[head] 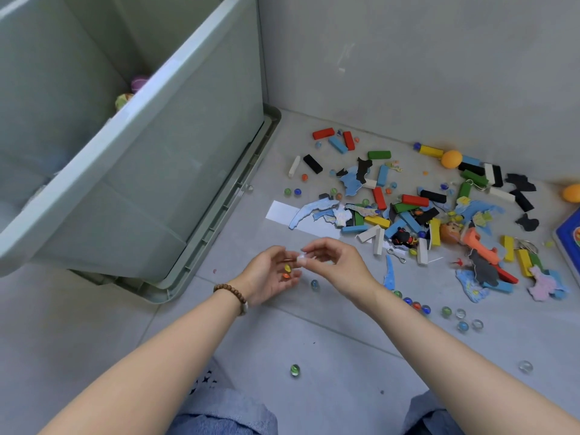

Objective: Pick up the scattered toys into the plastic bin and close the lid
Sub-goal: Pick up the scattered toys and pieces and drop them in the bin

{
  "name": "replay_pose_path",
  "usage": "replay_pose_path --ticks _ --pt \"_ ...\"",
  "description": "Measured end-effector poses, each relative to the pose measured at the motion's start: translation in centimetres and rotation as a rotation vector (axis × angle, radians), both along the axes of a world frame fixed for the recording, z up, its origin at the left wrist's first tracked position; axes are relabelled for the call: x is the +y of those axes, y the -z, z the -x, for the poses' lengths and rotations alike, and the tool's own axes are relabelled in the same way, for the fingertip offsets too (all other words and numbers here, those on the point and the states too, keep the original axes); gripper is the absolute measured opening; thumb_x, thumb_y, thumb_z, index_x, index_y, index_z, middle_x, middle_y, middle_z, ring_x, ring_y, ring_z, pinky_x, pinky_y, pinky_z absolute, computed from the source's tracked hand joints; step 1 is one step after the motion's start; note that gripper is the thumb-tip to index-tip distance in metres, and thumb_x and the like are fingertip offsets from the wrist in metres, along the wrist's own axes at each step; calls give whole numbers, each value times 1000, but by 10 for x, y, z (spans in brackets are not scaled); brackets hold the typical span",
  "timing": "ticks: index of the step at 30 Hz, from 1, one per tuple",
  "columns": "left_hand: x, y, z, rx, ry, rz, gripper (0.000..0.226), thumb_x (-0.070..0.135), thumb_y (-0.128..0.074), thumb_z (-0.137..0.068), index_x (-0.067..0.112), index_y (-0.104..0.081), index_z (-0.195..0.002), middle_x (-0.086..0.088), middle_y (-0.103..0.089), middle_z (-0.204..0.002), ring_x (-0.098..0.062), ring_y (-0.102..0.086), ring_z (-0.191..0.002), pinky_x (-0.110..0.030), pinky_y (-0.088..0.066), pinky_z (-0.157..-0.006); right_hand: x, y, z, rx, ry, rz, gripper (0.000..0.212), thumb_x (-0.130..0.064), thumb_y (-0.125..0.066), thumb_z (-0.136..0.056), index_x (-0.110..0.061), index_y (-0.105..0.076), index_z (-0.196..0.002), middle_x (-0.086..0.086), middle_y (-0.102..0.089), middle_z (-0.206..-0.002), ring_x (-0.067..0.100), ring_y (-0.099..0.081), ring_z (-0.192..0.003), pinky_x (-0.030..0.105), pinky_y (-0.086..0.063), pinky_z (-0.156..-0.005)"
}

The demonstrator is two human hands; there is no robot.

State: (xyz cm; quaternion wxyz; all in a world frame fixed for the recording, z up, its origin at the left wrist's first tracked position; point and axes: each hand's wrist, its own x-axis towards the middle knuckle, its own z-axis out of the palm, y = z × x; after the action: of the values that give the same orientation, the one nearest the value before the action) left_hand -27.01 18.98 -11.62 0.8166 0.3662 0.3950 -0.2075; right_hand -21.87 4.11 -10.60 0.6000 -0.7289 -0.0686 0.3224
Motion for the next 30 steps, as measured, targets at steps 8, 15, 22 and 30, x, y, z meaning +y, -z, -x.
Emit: replay_pose_path --ticks 8,15,22,30 --pt "12 17 27 -6 126 -426 25 22 -44 -99 11 -56 -79 -2 -46 -68 -2 -48 -42 -11 -45 -43 -21 35 19 -186 -191 420 21 -18 -75 -77 -21 -68 -97 -3 -55 -97 11 -55 -83 18 -45 -78" --pt "-2 16 34 86 20 -199 30 26 -40 -100 6 -58 -88 -9 -61 -83 -18 -61 -73 -22 -57 -61 -17 35 26 -203 -112 446 11 -17 -72 -80 -17 -71 -90 -5 -63 -86 10 -55 -76 20 -45 -73" --pt "-11 10 26 52 -51 -82 31 31 -39 -100 9 -55 -84 -6 -57 -78 -13 -57 -63 -18 -54 -51 -10 15 25 -54 56 124 21 -17 -78 -74 -14 -67 -92 -7 -64 -87 9 -50 -68 10 -43 -65" --pt "13 22 60 -38 286 -791 45 41 -53 -92 13 -49 -57 -1 -48 -51 -4 -38 -33 -16 -33 -34 -41 48 102 -72 -472 229 28 -22 -83 -67 -29 -63 -85 -8 -57 -90 3 -52 -72 8 -40 -68"
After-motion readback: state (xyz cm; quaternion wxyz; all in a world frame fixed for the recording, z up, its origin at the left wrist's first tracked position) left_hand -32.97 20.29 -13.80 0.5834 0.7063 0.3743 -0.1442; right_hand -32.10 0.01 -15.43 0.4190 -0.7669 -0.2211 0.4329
